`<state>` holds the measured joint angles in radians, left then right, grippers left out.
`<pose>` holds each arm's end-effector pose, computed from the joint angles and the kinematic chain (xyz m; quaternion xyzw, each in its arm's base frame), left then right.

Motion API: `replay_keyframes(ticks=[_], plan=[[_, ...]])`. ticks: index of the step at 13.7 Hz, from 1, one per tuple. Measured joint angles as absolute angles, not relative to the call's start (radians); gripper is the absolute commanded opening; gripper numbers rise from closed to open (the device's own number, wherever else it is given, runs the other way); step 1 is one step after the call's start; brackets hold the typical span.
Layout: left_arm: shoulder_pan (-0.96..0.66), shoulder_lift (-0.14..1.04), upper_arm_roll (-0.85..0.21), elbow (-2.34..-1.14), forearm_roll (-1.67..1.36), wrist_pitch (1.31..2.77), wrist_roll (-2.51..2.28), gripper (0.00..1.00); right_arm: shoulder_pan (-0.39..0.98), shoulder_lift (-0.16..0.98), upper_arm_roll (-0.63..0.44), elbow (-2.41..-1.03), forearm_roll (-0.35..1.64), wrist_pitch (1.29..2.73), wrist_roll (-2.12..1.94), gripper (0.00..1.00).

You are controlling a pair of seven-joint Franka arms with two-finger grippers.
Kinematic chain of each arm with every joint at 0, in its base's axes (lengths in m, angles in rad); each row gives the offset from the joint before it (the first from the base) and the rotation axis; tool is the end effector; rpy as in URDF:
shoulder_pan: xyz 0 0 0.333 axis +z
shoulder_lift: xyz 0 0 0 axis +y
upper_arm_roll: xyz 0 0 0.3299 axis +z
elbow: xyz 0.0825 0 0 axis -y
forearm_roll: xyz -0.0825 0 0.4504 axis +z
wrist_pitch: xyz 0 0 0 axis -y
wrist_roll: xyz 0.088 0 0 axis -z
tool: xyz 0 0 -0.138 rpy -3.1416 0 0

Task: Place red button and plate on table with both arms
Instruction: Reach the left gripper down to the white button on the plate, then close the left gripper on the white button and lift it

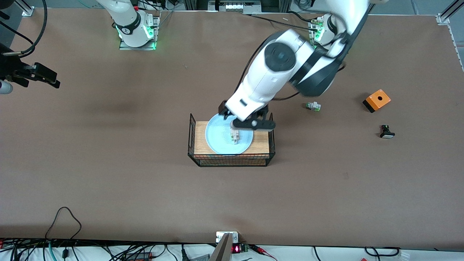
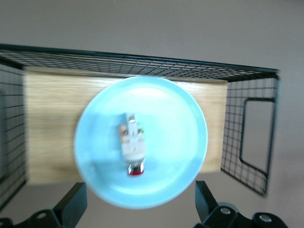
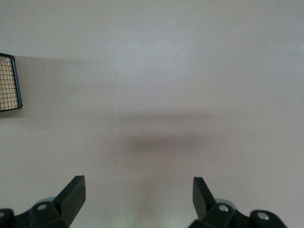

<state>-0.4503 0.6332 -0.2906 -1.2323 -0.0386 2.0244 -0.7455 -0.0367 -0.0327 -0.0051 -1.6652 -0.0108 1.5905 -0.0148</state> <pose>0.6418 -0.5174 0.3924 0.9898 0.0435 -0.0006 0.1356 0.6078 -0.0269 0.5784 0.9997 -0.0133 -0.0211 0.0047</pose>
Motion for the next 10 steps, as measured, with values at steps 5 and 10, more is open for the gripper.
replay_keyframes(ticks=[5, 10], plan=[[-0.475, 0.707, -0.29, -1.223, 0.07, 2.12, -0.759, 1.0, -0.037, -0.033, -0.005, -1.665, -0.011, 1.59, -0.015, 1.0], [-0.508, 0.723, -0.29, -1.242, 0.192, 2.117, -0.764, 0.94, -0.037, -0.03, -0.006, -1.665, -0.011, 1.59, -0.015, 1.0]])
